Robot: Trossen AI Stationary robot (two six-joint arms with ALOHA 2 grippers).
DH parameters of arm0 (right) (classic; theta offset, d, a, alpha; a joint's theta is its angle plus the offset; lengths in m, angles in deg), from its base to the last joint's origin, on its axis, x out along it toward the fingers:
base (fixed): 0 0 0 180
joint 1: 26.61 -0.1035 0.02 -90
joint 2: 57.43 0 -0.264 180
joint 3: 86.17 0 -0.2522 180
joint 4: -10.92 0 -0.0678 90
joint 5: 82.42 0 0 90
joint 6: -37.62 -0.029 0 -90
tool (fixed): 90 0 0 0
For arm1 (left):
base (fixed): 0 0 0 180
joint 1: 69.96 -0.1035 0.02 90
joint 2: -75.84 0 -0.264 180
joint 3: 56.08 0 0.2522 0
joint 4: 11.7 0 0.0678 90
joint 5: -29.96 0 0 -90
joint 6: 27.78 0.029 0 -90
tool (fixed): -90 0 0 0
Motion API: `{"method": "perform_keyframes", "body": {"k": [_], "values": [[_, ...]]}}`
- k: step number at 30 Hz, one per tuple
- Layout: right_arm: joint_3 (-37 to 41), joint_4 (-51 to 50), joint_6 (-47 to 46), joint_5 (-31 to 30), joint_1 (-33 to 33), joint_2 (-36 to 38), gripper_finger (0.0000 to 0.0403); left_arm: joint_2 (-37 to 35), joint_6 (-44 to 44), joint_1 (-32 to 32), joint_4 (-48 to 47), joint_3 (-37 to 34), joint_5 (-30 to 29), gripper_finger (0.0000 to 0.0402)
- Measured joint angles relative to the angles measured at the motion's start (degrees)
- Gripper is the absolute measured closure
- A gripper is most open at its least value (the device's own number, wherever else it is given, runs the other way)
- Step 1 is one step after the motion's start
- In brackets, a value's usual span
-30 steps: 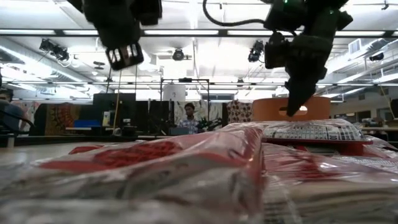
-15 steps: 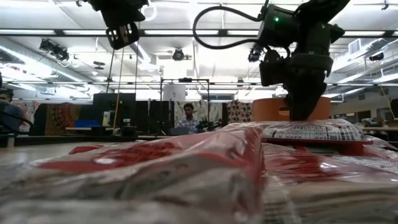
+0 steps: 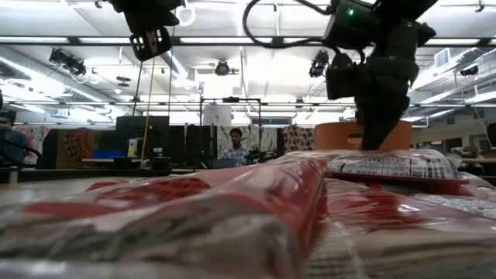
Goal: Sort popcorn bags into baskets
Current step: Put the red popcorn bag into the orange bin
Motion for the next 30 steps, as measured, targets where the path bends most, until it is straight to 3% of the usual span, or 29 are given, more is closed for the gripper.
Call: {"method": "perform_keyframes", "body": {"k": [9,17,30], "values": [[0.0,-2.6,-3.8,-0.2,0.0,8.4,0.0397,0.0,-1.5,0.0,2.5,0.0,-4.4,0.0329],[-0.2,-5.6,-6.9,-4.4,0.3,17.7,0.0396,0.0,-1.5,0.0,7.1,0.0,-7.1,0.0329],[-7.6,-5.9,-7.8,-10.4,2.8,27.1,0.0397,0.0,-2.9,0.0,15.0,0.0,-8.9,0.0329]]}}
